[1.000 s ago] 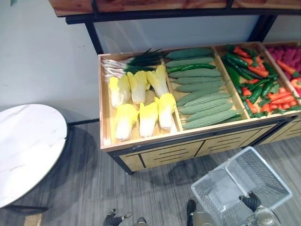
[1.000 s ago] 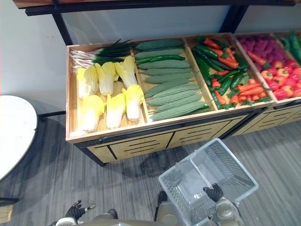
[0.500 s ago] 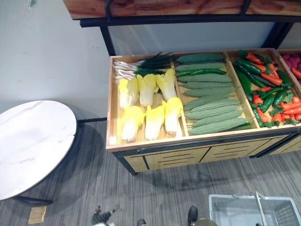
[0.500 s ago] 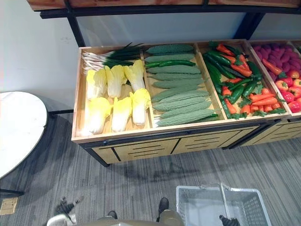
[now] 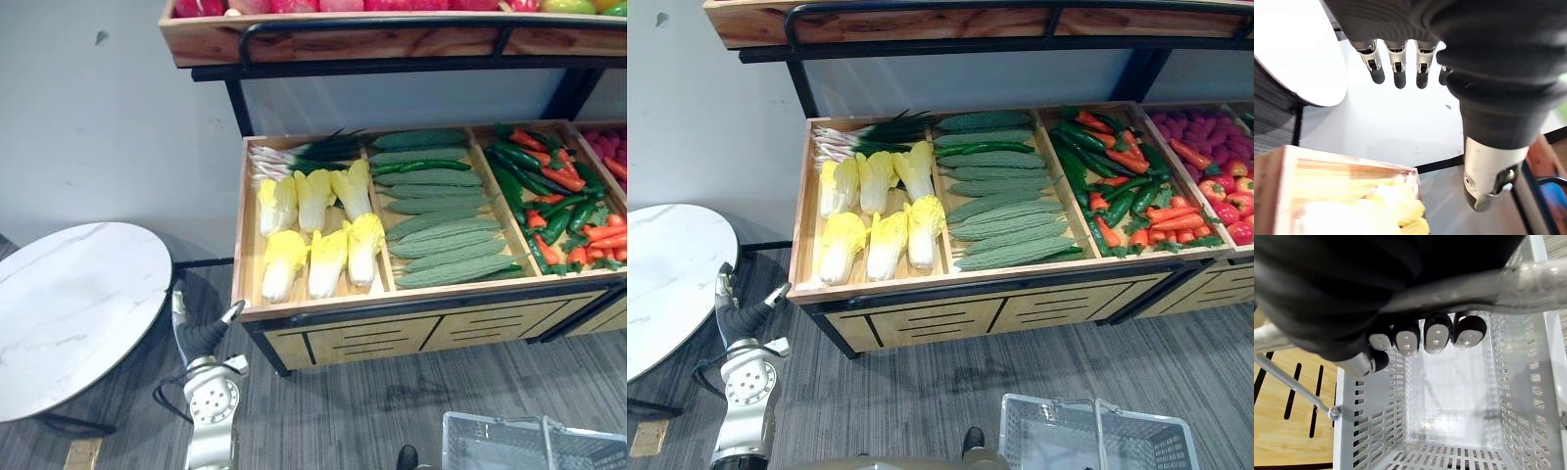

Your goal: Pick vegetable in the basket

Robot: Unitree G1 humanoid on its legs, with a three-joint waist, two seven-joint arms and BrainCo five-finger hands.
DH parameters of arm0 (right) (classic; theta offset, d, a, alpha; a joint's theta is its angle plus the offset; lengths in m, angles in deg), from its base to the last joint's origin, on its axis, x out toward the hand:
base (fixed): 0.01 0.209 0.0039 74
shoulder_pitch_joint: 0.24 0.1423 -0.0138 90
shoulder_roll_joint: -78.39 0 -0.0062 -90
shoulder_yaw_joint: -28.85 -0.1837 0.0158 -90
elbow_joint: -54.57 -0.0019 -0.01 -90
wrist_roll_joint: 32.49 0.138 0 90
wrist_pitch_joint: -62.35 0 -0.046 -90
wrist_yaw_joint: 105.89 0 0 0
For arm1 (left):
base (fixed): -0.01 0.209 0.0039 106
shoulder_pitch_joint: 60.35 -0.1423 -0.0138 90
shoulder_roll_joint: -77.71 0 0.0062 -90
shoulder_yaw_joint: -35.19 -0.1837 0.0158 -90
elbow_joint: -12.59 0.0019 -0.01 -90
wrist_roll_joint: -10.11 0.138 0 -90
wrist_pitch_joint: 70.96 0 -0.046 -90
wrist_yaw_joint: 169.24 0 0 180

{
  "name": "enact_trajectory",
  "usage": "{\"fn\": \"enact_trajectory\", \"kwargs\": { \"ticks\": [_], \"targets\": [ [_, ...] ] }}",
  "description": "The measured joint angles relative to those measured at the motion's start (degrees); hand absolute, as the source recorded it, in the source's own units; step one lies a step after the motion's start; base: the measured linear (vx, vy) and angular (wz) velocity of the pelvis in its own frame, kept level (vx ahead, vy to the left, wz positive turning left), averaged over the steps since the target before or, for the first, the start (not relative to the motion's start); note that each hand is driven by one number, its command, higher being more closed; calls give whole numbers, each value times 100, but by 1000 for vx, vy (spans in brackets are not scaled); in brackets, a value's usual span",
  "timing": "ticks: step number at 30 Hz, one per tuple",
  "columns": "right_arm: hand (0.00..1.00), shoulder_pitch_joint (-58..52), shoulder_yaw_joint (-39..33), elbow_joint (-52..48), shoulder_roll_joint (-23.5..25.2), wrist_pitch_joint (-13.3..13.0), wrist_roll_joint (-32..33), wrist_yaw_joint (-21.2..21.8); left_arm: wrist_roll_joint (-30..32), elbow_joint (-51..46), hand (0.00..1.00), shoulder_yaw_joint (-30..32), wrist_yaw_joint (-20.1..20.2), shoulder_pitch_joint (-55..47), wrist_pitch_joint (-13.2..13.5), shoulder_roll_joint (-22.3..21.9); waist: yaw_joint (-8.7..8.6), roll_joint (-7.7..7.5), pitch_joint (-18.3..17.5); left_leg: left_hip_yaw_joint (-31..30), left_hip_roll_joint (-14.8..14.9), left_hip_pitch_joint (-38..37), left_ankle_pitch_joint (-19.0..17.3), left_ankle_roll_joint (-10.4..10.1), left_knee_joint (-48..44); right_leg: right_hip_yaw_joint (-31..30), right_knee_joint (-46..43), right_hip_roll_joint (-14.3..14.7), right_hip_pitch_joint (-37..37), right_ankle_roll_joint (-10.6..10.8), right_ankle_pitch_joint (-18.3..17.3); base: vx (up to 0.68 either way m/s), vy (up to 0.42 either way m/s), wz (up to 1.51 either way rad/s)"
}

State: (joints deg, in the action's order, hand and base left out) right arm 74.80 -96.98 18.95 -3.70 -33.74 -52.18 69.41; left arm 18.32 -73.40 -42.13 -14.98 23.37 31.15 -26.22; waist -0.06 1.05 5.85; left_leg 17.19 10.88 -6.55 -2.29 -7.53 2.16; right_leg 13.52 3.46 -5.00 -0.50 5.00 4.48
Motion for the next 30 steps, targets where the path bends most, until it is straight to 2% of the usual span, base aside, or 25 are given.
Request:
{"fn": "enact_trajectory", "kwargs": {
  "ticks": [7, 12, 16, 20, 24, 30],
  "targets": [
    [100, 36, 208, 1, 2, 0, -27, -9, 175, 102, 0, -103, -168, 375, -35, -54, -143, -48, -58, 227, 0, -86, -3, -5, 98, -165, 90, 44, 30, -15, 60, 22, 3, -15],
    [100, 198, 411, 0, -55, 18, -72, -10, 199, 1188, 0, -37, -307, 1025, -190, 226, -162, -59, -62, 485, 26, -168, -21, -33, 156, -391, 195, 125, 76, -28, 133, 7, -10, -26],
    [100, 452, 587, 1, -132, 20, -188, -8, 182, 2222, 0, 263, -406, 1581, -452, 445, -306, -76, -41, 600, 35, -40, -26, -41, 155, -510, 178, 158, 301, -44, 159, -3, -18, -17],
    [100, 597, 722, 1, -222, 22, -271, -7, 141, 2737, 0, 586, -534, 1924, -618, 549, -307, -73, 14, 732, 44, 17, -43, -66, 152, -632, 123, 199, 454, -46, 160, 10, -17, -15],
    [100, 779, 802, 1, -291, 22, -272, -9, 85, 2852, 0, 684, -543, 2220, -721, 602, -303, -94, 229, 738, 34, 56, -43, -66, 103, -646, 48, 191, 547, -49, 158, 5, -5, -1],
    [100, 956, 953, -3, -376, 16, -272, -16, 150, 3091, 0, 682, -473, 2430, -863, 720, -296, -90, 327, 774, 33, 239, -43, -66, -36, -711, -63, 167, 750, -51, 157, -22, -29, -4]
  ]
}}
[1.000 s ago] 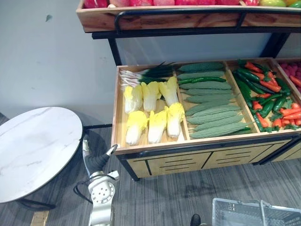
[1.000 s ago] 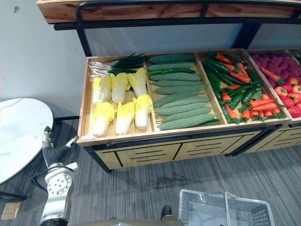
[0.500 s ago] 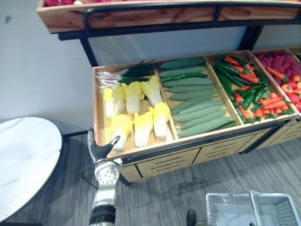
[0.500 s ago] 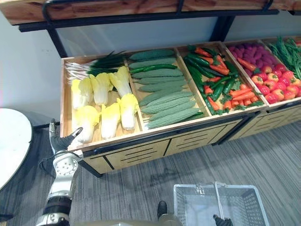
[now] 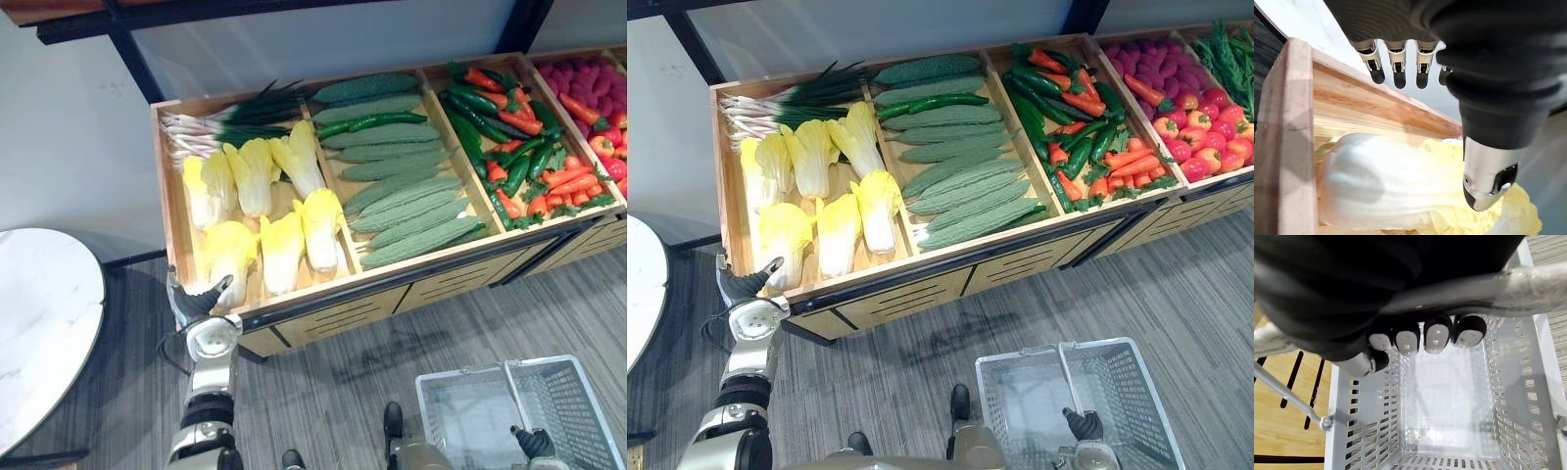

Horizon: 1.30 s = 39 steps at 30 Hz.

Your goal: Pick vegetable in the basket

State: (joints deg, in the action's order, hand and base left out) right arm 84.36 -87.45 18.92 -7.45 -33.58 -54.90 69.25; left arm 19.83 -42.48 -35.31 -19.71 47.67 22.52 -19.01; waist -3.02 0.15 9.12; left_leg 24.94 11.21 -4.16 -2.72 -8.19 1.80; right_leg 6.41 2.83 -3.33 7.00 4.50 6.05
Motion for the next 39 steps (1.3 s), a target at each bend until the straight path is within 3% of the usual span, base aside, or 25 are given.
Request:
{"fn": "enact_trajectory", "kwargs": {
  "ticks": [11, 17, 31, 39],
  "targets": [
    [100, 75, 206, -208, -75, -16, 43, 0, 510, 326, 0, -465, 599, 480, -227, 123, 20, -7, 182, 77, 12, 271, -38, 14, -156, -57, -207, -64, 312, -20, -13, -49, -28, -2],
    [100, 158, 211, -279, -129, -17, 48, 1, 519, 662, 0, -501, 591, 1157, -362, 163, 164, -48, 380, 61, 19, 510, -35, 18, -229, -68, -249, -80, 499, -37, 29, -4, -5, 1],
    [100, 341, 437, -459, -136, -48, 53, 3, 391, 1100, 0, -77, 428, 1916, -375, 205, 169, -219, 742, 121, 3, 712, -73, 78, -453, -75, -316, -157, 645, -33, 69, 3, -5, 2],
    [100, 429, 444, -457, -142, -44, 52, 4, 409, 1382, 0, 112, 549, 2107, -374, 281, 186, -221, 773, 123, 3, 773, -73, 79, -496, -78, -316, -164, 689, -32, 74, 0, 0, 0]
  ]
}}
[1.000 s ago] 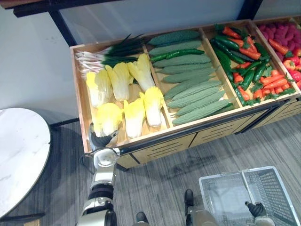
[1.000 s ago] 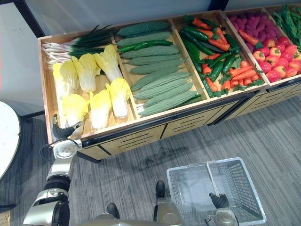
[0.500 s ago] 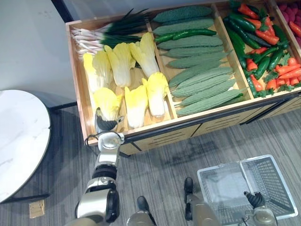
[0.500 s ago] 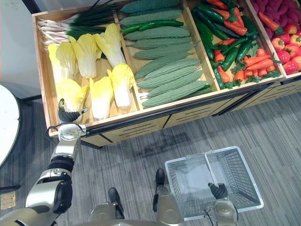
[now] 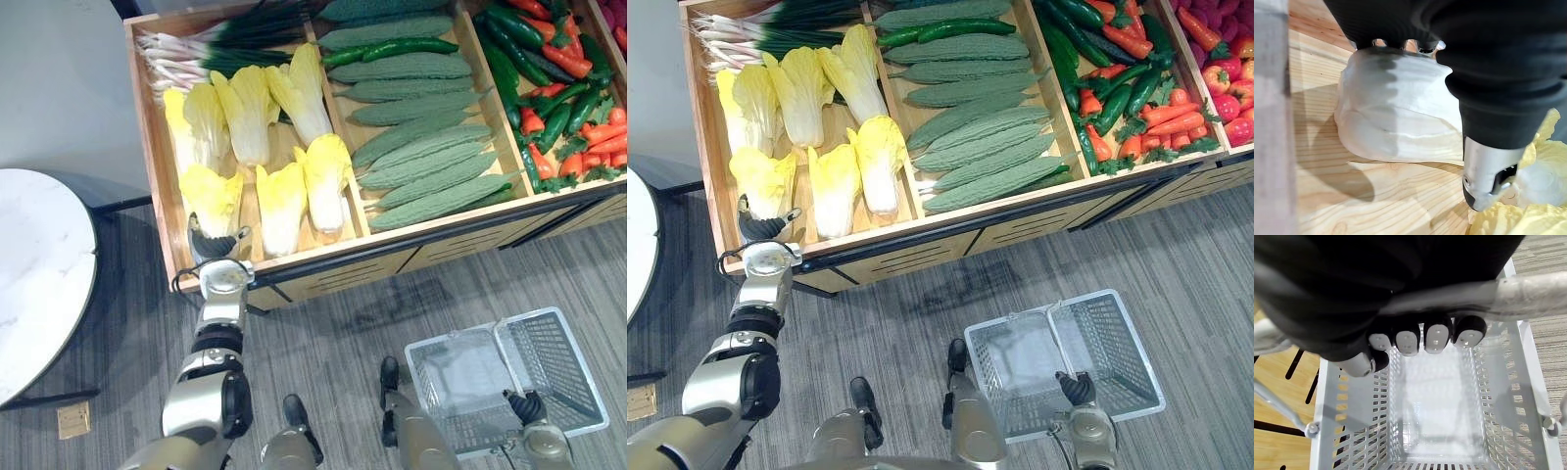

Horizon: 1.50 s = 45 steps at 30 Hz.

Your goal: Pick vegetable in the basket

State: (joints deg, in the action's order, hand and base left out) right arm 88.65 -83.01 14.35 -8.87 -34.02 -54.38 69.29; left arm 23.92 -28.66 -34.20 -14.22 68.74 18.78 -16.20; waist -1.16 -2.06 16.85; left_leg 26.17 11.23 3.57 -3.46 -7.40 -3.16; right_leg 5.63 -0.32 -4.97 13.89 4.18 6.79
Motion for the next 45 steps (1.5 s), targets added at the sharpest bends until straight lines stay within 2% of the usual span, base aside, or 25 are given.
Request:
{"fn": "enact_trajectory", "kwargs": {
  "ticks": [1, 2, 9, 21, 24, 29, 31, 32, 38, 42, 45],
  "targets": [
    [100, 5, 16, 0, -9, 0, -1, 0, 1, 80, 0, 0, 40, 17, 5, 43, 2, -1, 1, 1, 0, 0, -1, 1, 0, -2, 0, 0, 0, 0, 0, 0, 0, 0],
    [100, 10, 33, 1, -19, -1, -1, 1, 1, 215, 100, 3, 90, 48, -3, 90, 1, -2, 3, 6, 0, -1, -3, 5, -1, -8, 1, 1, 2, 1, 1, 0, 0, 0],
    [100, 212, 201, 14, -186, 0, -5, 21, 10, 425, 100, 132, 190, 179, 7, 407, 22, -4, 146, 155, -7, -6, -11, 17, -12, -148, 23, 14, 72, 0, 80, -16, -11, -9],
    [100, 216, 203, 21, -203, 6, -46, 32, -14, 754, 100, 184, 344, 238, 6, 392, -1, -14, 151, 182, -13, -115, -11, 17, 5, -161, 52, 13, -30, 17, 95, 0, -2, -1],
    [100, 228, 206, 25, -202, 6, -52, 36, -21, 776, 100, 186, 348, 235, 23, 386, 0, -60, 179, 205, -17, -144, -11, 17, 4, -181, 136, 16, -82, 5, 167, -14, -9, -4],
    [100, 207, 197, 61, -200, 27, -54, 36, -523, 751, 100, 175, 308, 226, 95, 272, -18, -74, 196, 203, -27, -270, -12, 19, 15, -184, 215, 11, -249, 11, 198, -2, -1, 1],
    [100, 183, 147, 60, -193, 52, -55, 36, -873, 507, 100, 139, 242, 187, 99, 73, -23, -74, 196, 160, -42, -276, -11, 22, 25, -142, 227, -9, -307, 12, 198, -13, 4, 10],
    [100, 168, 45, 60, -165, 74, -56, 34, -931, 100, 100, -52, 142, 22, 107, -166, -10, -75, 195, 140, -61, -279, -8, 26, 41, -122, 227, -28, -328, 13, 197, -10, 11, 10],
    [100, 76, -247, 60, -13, 81, -56, 22, -935, -1382, 100, -379, -199, -909, 223, -754, -13, -74, 194, 126, -102, -395, 8, 49, 100, -103, 227, -55, -424, 16, 195, -1, 6, 2],
    [100, -53, -270, 62, 47, 80, -55, 14, -887, -2589, 100, -641, -331, -1427, 227, -999, 35, -79, 190, 124, -112, -460, 3, 52, 109, -103, 234, -61, -496, 18, 193, 0, 0, 0],
    [100, -130, -271, 62, 50, 74, -55, 15, -668, -3124, 100, -689, -391, -1530, 230, -1003, 38, -80, 155, 135, -97, -495, -21, 56, 110, -110, 240, -50, -544, 19, 192, -23, -9, -1]
  ]
}}
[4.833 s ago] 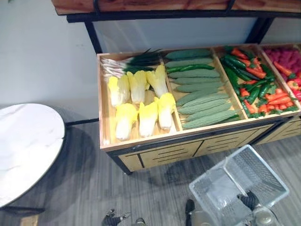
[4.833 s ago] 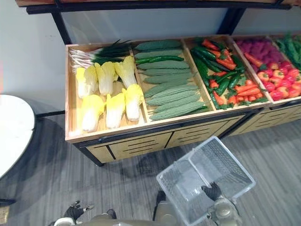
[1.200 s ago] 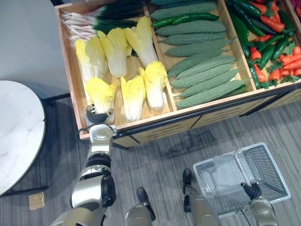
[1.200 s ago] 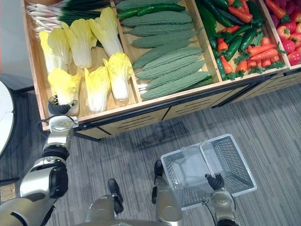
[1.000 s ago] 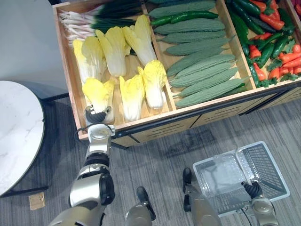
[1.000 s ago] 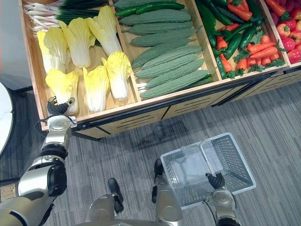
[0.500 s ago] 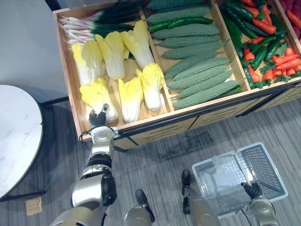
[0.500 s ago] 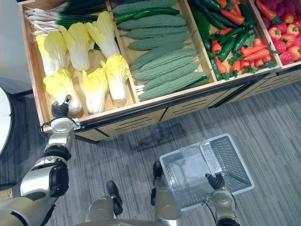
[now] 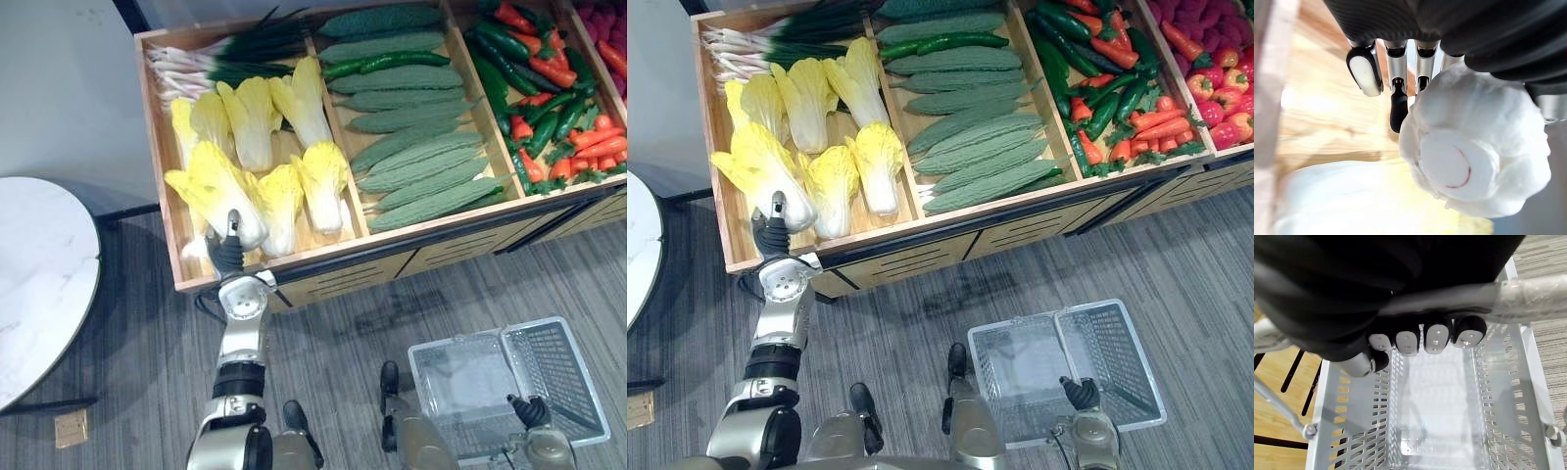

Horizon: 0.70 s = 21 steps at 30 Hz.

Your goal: Pick vegetable in the basket

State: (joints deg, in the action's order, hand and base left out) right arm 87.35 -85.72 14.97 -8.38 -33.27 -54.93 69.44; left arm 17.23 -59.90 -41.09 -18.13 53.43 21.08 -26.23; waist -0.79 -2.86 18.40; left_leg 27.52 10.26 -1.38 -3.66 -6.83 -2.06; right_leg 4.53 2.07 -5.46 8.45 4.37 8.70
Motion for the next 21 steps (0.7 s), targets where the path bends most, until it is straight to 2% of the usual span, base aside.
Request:
{"fn": "enact_trajectory", "kwargs": {
  "ticks": [3, 5, 10, 14, 18, 21],
  "targets": [
    [100, -69, -34, 4, 0, 1, 0, 4, 345, -845, 100, -14, -16, -163, 4, 72, -14, 2, -132, 68, 1, -90, -12, -5, 11, -60, 10, 31, 0, 2, 3, -1, -13, -11],
    [100, -107, -33, 3, -2, -1, -2, 7, 558, -1052, 100, -16, -38, -174, 6, 149, -13, -2, -246, 138, 16, -108, -13, -8, 13, -122, 19, 61, -6, 1, 4, 33, -9, -20],
    [100, -142, 47, -21, -260, -27, -16, 102, 1173, -1829, 100, -179, -66, -271, 51, 737, -56, 3, -575, 480, 24, -355, -56, -66, 80, -450, 81, 162, -14, 41, 41, 33, -4, -34],
    [100, -250, 496, -545, -808, -78, -24, 307, 1659, -2219, 100, -496, 16, -370, 281, 1100, -76, 24, -716, 835, 44, -589, -178, -120, 67, -816, 89, 276, -60, 61, 54, -2, -6, -46],
    [100, -242, 1062, -1159, -1595, -326, -277, 618, 1680, -2336, 100, -1129, 346, -505, 484, 1343, -115, 60, -817, 1317, 56, -810, -384, -170, -64, -1297, 91, 399, -38, 103, 106, -27, 7, -62],
    [100, -79, 1357, -1426, -1893, -442, -421, 711, 1876, -2357, 100, -1523, 575, -610, 694, 1502, -165, 62, -848, 1637, 56, -923, -504, -203, -157, -1610, 91, 476, 5, 136, 140, -30, 10, -64]
  ]
}}
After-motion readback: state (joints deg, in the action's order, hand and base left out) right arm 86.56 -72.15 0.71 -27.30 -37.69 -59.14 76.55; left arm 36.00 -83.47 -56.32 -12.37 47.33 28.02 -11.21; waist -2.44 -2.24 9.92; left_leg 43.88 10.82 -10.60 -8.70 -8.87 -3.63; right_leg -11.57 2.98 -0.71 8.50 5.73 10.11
